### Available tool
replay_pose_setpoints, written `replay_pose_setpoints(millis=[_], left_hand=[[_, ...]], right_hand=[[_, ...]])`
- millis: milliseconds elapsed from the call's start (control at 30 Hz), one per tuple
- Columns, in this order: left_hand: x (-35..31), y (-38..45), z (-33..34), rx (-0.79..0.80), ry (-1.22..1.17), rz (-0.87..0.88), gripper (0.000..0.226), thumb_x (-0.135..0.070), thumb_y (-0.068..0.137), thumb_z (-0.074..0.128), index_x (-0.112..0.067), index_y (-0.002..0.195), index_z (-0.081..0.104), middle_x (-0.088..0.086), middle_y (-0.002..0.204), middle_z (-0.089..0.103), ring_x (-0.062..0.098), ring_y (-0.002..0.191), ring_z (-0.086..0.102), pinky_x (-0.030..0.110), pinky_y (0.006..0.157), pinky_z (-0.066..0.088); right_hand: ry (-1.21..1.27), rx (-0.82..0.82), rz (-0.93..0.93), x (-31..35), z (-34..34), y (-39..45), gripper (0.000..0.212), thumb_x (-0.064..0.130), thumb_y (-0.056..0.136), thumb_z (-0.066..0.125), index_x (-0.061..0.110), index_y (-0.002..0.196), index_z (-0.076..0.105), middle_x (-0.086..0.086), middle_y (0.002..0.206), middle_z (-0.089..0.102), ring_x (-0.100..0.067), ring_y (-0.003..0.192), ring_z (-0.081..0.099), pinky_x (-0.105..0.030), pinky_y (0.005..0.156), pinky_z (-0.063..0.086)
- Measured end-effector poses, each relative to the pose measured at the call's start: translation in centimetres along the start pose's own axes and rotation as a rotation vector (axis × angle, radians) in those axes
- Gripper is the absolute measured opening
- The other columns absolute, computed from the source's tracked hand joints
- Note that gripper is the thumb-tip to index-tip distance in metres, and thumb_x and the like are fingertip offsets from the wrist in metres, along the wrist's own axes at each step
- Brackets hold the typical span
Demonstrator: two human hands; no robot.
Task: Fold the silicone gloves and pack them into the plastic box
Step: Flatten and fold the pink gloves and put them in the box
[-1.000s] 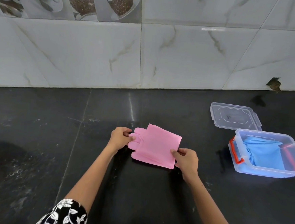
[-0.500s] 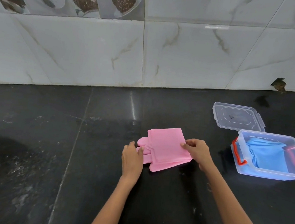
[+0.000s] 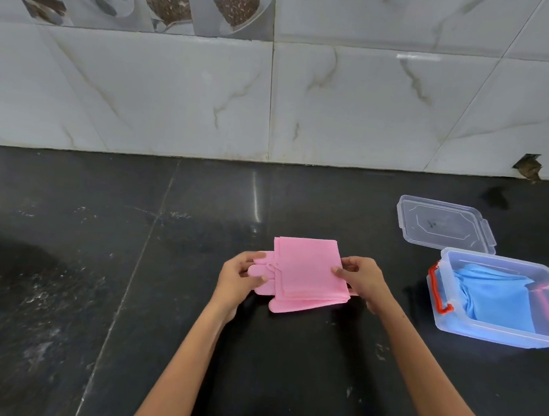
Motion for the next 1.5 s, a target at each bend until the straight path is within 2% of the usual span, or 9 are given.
replay_pose_setpoints(millis=[67,133,300,400,600,967,1133,1333,1500], left_hand=[[0.7,-0.1,0.2,0.022,-0.038,0.001,0.046,0.016,0.078,0.062,-0.013,0.114,0.068,0.002,0.099,0.072,0.014,0.086,0.063,0.019,0.072,0.053],[1.4,-0.1,0.2,0.013,-0.062,0.001,0.049,0.016,0.077,0.064,-0.006,0.121,0.064,0.005,0.107,0.071,0.015,0.093,0.064,0.023,0.08,0.052],[1.8,0.2,0.1,0.034,-0.109,0.028,0.06,0.015,0.073,0.07,-0.012,0.126,0.06,0.004,0.127,0.063,0.013,0.107,0.063,0.023,0.085,0.052],[1.5,0.3,0.1,0.066,-0.07,0.059,0.06,0.014,0.073,0.07,-0.016,0.125,0.063,-0.008,0.138,0.049,-0.001,0.109,0.057,0.022,0.09,0.048],[1.3,1.4,0.0,0.146,-0.131,-0.005,0.054,0.018,0.072,0.068,-0.011,0.118,0.066,0.01,0.116,0.069,0.018,0.102,0.066,0.022,0.078,0.057],[0.8,0.8,-0.4,0.105,-0.199,0.0,0.057,0.019,0.069,0.07,-0.006,0.12,0.063,0.002,0.101,0.074,0.009,0.089,0.071,0.02,0.072,0.057],[-0.7,-0.1,-1.3,0.093,-0.195,0.028,0.058,0.017,0.068,0.072,-0.006,0.12,0.063,0.003,0.097,0.075,0.01,0.087,0.07,0.021,0.072,0.057],[-4.1,-1.5,-1.1,0.124,-0.165,0.089,0.06,0.017,0.068,0.073,-0.007,0.122,0.062,0.004,0.099,0.074,0.01,0.089,0.07,0.021,0.074,0.058],[-7.7,-2.8,2.0,0.183,-0.119,0.149,0.06,0.014,0.067,0.075,-0.009,0.12,0.064,-0.001,0.099,0.074,0.006,0.089,0.07,0.02,0.073,0.058]], right_hand=[[-0.006,0.005,-0.003,0.1,0.0,0.0,0.032,0.015,0.088,0.065,0.004,0.117,0.062,-0.01,0.115,0.066,-0.028,0.105,0.061,-0.047,0.091,0.054],[-0.011,0.006,-0.005,0.1,0.0,0.0,0.032,0.016,0.088,0.065,0.005,0.118,0.062,-0.009,0.116,0.066,-0.027,0.104,0.061,-0.043,0.089,0.054],[0.031,0.021,-0.001,0.0,-0.1,-0.1,0.028,0.014,0.088,0.065,0.007,0.115,0.065,-0.008,0.112,0.067,-0.025,0.1,0.062,-0.042,0.086,0.056],[0.05,0.026,-0.008,0.1,-0.1,-0.3,0.028,0.012,0.088,0.065,0.007,0.115,0.065,-0.009,0.112,0.067,-0.027,0.103,0.062,-0.047,0.09,0.055],[0.084,0.027,-0.031,0.3,-0.3,-0.7,0.026,0.007,0.088,0.064,0.003,0.113,0.066,-0.013,0.111,0.068,-0.03,0.104,0.063,-0.051,0.09,0.053],[0.22,-0.001,-0.041,-0.1,-0.5,-1.1,0.029,0.001,0.083,0.068,0.004,0.112,0.068,-0.011,0.103,0.071,-0.029,0.096,0.067,-0.049,0.086,0.056],[0.288,-0.005,-0.081,0.6,-0.8,-1.7,0.028,0.002,0.082,0.07,0.006,0.109,0.069,-0.007,0.098,0.073,-0.025,0.091,0.069,-0.043,0.077,0.059],[0.338,-0.029,-0.119,1.8,-2.8,-2.8,0.027,0.005,0.081,0.071,0.012,0.107,0.07,0.006,0.088,0.073,-0.008,0.075,0.07,-0.018,0.051,0.053],[0.378,-0.077,-0.131,1.7,-7.3,-4.2,0.033,0.009,0.081,0.072,0.01,0.114,0.067,-0.004,0.103,0.071,-0.022,0.093,0.068,-0.037,0.072,0.058]])
Point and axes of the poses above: each hand's wrist, its own y-axis towards the middle knuckle, its own z-axis out of the palm, x = y × z, the point moved 7 cm from there along y, towards the middle knuckle
